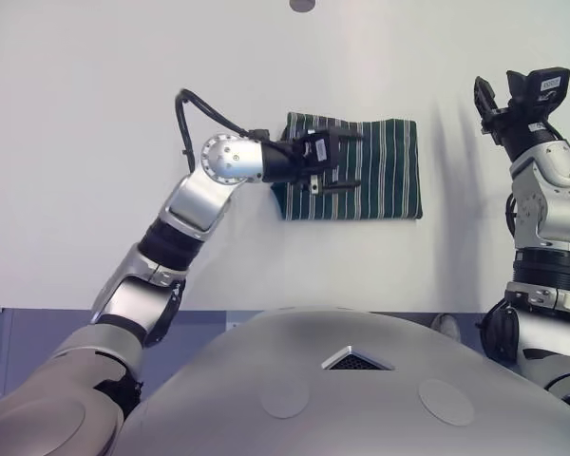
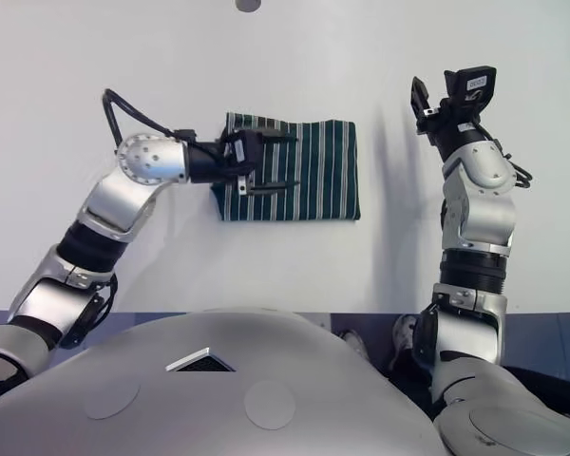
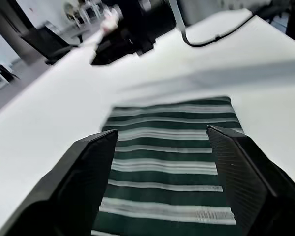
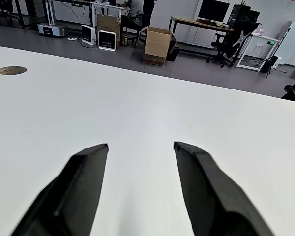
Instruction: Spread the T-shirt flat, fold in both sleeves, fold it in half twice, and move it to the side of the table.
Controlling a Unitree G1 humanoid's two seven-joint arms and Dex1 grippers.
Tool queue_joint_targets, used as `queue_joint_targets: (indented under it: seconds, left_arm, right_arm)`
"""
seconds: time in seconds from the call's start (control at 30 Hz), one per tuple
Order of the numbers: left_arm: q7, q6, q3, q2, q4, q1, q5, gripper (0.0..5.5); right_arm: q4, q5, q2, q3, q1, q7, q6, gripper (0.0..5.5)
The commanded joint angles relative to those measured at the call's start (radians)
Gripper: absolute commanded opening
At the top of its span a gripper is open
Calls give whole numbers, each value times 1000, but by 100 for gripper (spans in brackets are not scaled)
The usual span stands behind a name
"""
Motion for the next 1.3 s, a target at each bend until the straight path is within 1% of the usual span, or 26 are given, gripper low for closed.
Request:
queue_joint_targets:
  seconds: [0.03, 0.07, 0.13, 0.17, 0.23, 0.27, 0.3, 0.37, 0.4, 0.53, 0.63, 0.7, 0.77, 0.83, 0.9, 1.0, 1.07, 1.13, 1.2, 1.23, 1.3]
  left_arm:
    - [11, 16, -73, -54, 116, -41, 88, 403]
    - [34, 8, -95, -66, 165, -45, 126, 420]
    - [47, 49, -130, -75, 263, -47, 184, 420]
    - [97, 72, -115, -92, 349, -60, 203, 420]
    - [254, 74, -51, -117, 564, -136, 231, 420]
    - [380, 60, 10, -114, 718, -218, 226, 420]
    - [463, 45, 49, -111, 824, -276, 220, 420]
    - [679, 11, 157, -51, 1039, -397, 175, 420]
    - [749, -2, 201, -25, 1102, -430, 148, 420]
    - [1025, -31, 515, 76, 1260, -532, -72, 420]
    - [1129, -51, 672, 101, 1308, -562, -153, 420]
    - [1144, -57, 723, 101, 1321, -564, -157, 420]
    - [1133, -63, 743, 86, 1322, -566, -140, 420]
    - [1118, -93, 751, 63, 1312, -580, -122, 420]
    - [1100, -170, 748, 33, 1270, -608, -106, 420]
    - [1073, -343, 725, -23, 1064, -599, -86, 420]
    - [1031, -352, 692, -72, 790, -493, -87, 420]
    - [981, -314, 632, -118, 463, -315, -98, 420]
    - [937, -323, 567, -171, 199, -129, -129, 420]
    - [916, -353, 531, -196, 120, -56, -129, 420]
    - [916, -392, 483, -244, 71, 12, -82, 420]
  right_arm:
    - [-9, -28, 49, 2, 31, -40, -40, 249]
    - [-11, -33, 61, -2, 33, -53, -50, 249]
    - [-19, -40, 84, -2, 31, -74, -63, 249]
    - [-24, -45, 90, 0, 28, -83, -68, 249]
    - [-27, -49, 95, -6, 14, -98, -69, 249]
    - [-18, -49, 95, -11, -2, -101, -70, 249]
    - [-10, -48, 94, -13, -12, -103, -71, 249]
    - [15, -48, 90, -10, -47, -102, -74, 249]
    - [23, -49, 89, -7, -60, -102, -75, 249]
    - [72, -55, 91, 3, -105, -99, -94, 249]
    - [100, -69, 112, 12, -117, -105, -118, 249]
    - [114, -79, 126, 19, -120, -110, -135, 249]
    - [121, -84, 134, 21, -121, -113, -147, 249]
    - [127, -88, 138, 20, -121, -117, -164, 249]
    - [117, -90, 141, 18, -119, -117, -204, 249]
    - [66, -88, 160, 10, -109, -129, -294, 249]
    - [22, -90, 184, 18, -117, -150, -291, 249]
    - [-29, -104, 212, 50, -156, -164, -280, 249]
    - [-53, -147, 237, 87, -194, -183, -342, 249]
    - [-41, -171, 251, 105, -198, -192, -392, 249]
    - [18, -195, 284, 133, -191, -207, -465, 249]
